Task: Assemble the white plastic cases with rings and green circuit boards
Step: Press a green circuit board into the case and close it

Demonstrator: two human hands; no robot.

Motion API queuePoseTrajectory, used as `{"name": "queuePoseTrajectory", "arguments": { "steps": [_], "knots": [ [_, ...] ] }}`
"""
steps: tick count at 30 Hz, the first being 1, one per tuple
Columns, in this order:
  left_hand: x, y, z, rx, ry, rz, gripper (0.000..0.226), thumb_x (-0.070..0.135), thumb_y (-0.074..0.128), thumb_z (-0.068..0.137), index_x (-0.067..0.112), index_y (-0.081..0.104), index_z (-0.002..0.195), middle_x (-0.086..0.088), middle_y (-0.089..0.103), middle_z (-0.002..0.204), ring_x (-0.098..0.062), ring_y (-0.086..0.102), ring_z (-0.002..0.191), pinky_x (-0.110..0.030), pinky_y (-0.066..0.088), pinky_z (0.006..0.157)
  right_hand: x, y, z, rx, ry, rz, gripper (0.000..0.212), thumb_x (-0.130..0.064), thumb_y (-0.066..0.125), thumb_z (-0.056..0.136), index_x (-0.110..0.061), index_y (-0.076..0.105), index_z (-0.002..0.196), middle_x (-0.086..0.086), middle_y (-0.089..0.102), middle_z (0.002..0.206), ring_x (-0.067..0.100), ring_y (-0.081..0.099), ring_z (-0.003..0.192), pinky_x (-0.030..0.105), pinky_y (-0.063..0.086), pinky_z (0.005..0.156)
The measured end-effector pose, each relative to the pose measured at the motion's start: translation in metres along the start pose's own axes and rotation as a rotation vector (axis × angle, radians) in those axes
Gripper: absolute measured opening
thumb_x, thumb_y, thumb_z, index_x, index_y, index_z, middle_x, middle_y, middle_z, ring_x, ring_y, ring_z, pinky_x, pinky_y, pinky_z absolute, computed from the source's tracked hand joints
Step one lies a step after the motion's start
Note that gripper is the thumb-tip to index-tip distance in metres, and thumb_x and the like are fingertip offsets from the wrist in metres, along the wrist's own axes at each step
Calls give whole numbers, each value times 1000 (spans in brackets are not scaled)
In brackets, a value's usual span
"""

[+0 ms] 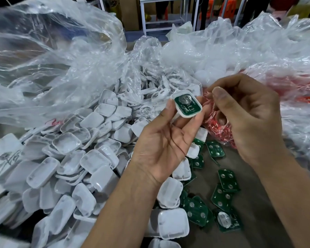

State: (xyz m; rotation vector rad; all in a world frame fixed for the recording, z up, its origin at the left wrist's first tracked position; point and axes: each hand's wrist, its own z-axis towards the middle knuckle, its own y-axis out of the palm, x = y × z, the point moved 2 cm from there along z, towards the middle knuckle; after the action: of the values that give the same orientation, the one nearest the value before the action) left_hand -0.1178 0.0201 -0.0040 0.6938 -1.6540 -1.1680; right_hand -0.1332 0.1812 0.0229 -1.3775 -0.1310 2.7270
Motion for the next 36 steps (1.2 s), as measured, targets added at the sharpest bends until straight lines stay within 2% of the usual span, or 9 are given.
{"name": "queuePoseTrajectory", "arguments": {
  "steps": [2,5,9,13,16,21,28,34,36],
  "knots": [
    [-1,0,1,-48,17,9,43,11,68,88,-7,64,128,-28,68,124,-37,73,109,-39,61,93,-4,1,-1,-24,-82,-100,12,-22,70,100,-11,73,105,3,73,89,18,70,75,26,54,66],
    [-3,-2,3,-119,27,75,49,5,65,90,2,56,138,-22,69,126,-33,70,116,-41,56,103,-5,3,-1,-41,-184,-255,11,-18,70,100,-10,75,104,7,70,99,25,67,85,39,54,70],
    [-6,-4,4,-164,61,130,51,-4,62,88,7,57,138,-20,68,129,-34,64,126,-46,51,108,-6,4,-1,-68,-225,-279,7,-15,71,98,-12,76,103,8,67,100,23,67,87,45,55,65],
    [-9,-5,5,-172,114,176,43,-14,56,88,10,67,121,-23,65,126,-43,54,135,-48,54,104,-3,2,-1,-74,-223,-275,6,-13,73,97,-10,78,99,5,68,101,22,68,88,43,54,61],
    [-9,-5,5,-153,167,266,43,-18,57,85,11,68,115,-20,67,116,-40,62,126,-46,58,99,-2,2,-1,-83,-197,-278,4,-12,76,94,-11,79,96,3,68,103,20,69,89,37,55,61],
    [-10,-5,6,-144,242,377,42,-19,62,81,14,70,105,-12,72,106,-26,72,103,-39,58,98,-1,-1,0,-95,-158,-278,4,-9,80,90,-12,79,93,4,70,104,20,71,91,39,59,65],
    [-9,-5,6,-138,232,360,44,-21,62,78,13,69,106,-16,71,112,-26,71,107,-40,57,100,-1,-2,0,-109,-119,-246,4,-13,82,88,-14,80,91,2,70,103,21,71,88,42,58,63],
    [-9,-3,5,-127,217,337,41,-19,62,80,12,71,105,-19,71,114,-29,72,108,-38,59,94,2,-2,1,-121,-46,-175,7,-19,82,86,-13,80,90,4,70,102,26,71,89,57,58,68],
    [-9,-3,4,-121,219,334,41,-19,63,79,13,73,103,-18,71,113,-29,73,107,-38,59,93,4,-2,1,-124,-13,-158,7,-18,83,87,-13,80,90,3,71,102,27,72,89,57,59,71]
  ]
}}
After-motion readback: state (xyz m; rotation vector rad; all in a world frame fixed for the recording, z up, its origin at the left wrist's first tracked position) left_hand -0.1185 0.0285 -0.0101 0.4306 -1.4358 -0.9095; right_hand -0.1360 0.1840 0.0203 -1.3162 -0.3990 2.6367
